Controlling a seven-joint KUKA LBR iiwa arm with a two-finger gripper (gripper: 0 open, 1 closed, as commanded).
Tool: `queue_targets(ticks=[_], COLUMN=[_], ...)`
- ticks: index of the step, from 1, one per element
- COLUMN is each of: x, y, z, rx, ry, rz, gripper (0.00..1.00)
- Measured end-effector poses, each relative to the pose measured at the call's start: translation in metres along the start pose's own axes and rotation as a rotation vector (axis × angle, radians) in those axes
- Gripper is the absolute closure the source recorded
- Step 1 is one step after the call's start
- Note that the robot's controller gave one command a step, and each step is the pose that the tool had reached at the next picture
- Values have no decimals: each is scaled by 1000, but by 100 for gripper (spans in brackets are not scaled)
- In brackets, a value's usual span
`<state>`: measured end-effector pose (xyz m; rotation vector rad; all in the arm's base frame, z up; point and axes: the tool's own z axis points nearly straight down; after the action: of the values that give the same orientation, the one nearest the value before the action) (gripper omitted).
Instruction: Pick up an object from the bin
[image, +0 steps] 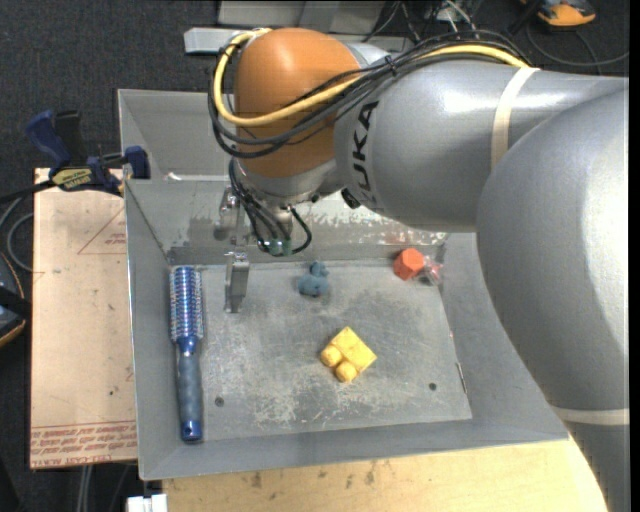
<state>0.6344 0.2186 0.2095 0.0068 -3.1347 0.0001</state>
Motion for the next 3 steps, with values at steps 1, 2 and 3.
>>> queue_targets(ticks=[1, 2, 3], x=[53, 99, 155], y=[10, -6, 29], z=[110, -15, 86], rx=[8, -4, 2], ry=[-14, -13, 3], rz=[-301, 48, 52], gripper=[0, 0, 0])
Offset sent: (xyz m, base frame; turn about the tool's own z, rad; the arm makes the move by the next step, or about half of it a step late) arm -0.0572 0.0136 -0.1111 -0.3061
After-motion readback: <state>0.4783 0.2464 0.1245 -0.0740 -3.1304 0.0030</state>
